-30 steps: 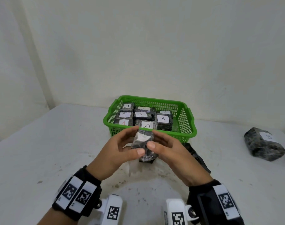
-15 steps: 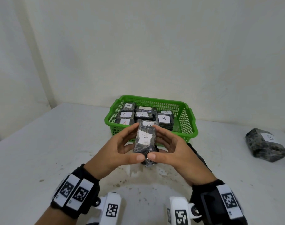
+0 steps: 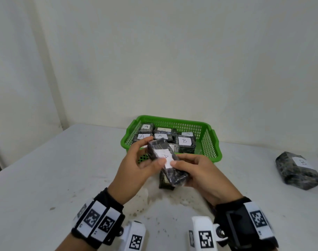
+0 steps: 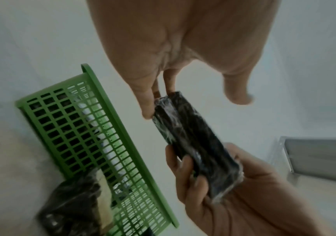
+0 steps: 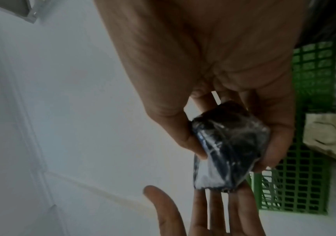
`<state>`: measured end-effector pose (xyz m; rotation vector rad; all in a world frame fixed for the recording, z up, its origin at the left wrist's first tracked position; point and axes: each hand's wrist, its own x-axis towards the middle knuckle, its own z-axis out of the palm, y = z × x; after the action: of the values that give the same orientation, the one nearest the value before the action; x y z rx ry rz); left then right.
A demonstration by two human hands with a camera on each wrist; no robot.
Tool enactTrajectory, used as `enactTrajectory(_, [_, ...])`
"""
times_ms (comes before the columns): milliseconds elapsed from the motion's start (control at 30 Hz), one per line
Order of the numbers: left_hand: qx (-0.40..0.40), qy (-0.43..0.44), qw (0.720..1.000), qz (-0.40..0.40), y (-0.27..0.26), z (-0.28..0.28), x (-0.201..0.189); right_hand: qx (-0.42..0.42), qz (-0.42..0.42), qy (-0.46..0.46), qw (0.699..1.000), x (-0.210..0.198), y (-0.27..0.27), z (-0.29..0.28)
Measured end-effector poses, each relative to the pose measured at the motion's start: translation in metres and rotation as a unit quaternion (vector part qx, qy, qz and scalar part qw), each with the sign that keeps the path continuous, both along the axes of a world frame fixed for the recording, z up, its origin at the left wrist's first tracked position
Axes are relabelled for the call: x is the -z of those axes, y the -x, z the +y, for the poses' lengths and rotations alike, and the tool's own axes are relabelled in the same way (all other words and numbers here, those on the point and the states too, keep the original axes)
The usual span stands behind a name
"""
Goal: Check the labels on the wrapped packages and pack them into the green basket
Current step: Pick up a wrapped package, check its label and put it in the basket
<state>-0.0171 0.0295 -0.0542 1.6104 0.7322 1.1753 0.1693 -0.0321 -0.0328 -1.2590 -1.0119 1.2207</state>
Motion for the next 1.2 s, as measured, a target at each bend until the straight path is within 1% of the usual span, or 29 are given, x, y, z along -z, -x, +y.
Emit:
enactTrajectory(100, [0.007, 0.055, 0.998, 0.019, -0.003, 0.005, -0.020, -0.011, -0.066, -0.009, 0.998, -0.015, -0.006, 0.005])
enactTrajectory(167, [0.003, 0.074, 0.997, 0.037, -0.003, 0.012, -0.030, -0.013, -0.083, -0.013, 0.996, -0.027, -0.010, 0.011])
enactTrajectory(233, [-0.017, 0.083, 0.996, 0.039, -0.004, 0.024, -0.038, 0.003, -0.069, -0.015, 0.997, -0.035, -0.013, 0.019])
enactTrajectory(300, [-0.029, 0.112, 0.993, 0.016, -0.006, 0.038, -0.046, 0.025, -0.049, -0.014, 0.998, -0.038, -0.016, 0.030])
enactTrajectory(367, [-0.037, 0.139, 0.990, -0.006, -0.010, 0.055, -0.053, 0.033, -0.012, -0.010, 0.999, -0.040, -0.016, 0.041])
enactTrajectory(433, [-0.038, 0.150, 0.988, 0.000, -0.014, 0.070, -0.060, 0.040, 0.033, -0.014, 0.999, -0.041, -0.015, 0.053])
enactTrajectory(533, [-0.028, 0.154, 0.987, 0.041, -0.021, 0.092, -0.069, 0.068, 0.053, -0.030, 0.996, -0.046, -0.018, 0.076])
enactTrajectory(700, [-0.035, 0.145, 0.978, 0.147, -0.031, 0.143, -0.075, 0.108, 0.046, -0.033, 0.992, -0.057, -0.028, 0.124])
enactTrajectory(767, [-0.053, 0.142, 0.970, 0.187, -0.038, 0.164, -0.077, 0.120, 0.039, -0.030, 0.992, -0.057, -0.034, 0.145])
enactTrajectory(867, [-0.114, 0.129, 0.949, 0.264, -0.046, 0.193, -0.078, 0.128, 0.032, -0.009, 0.991, -0.053, -0.043, 0.176])
enactTrajectory(967, [-0.142, 0.144, 0.923, 0.329, -0.047, 0.224, -0.077, 0.134, 0.017, 0.024, 0.991, -0.042, -0.051, 0.206])
enactTrajectory(1033, [-0.128, 0.132, 0.900, 0.395, -0.048, 0.240, -0.078, 0.137, 0.018, 0.044, 0.989, -0.034, -0.054, 0.226])
enactTrajectory(1133, [-0.095, 0.108, 0.861, 0.487, -0.054, 0.251, -0.079, 0.139, 0.044, 0.067, 0.987, -0.024, -0.057, 0.251])
enactTrajectory(1200, [-0.077, 0.066, 0.830, 0.548, -0.059, 0.260, -0.074, 0.133, 0.039, 0.077, 0.987, -0.019, -0.059, 0.264])
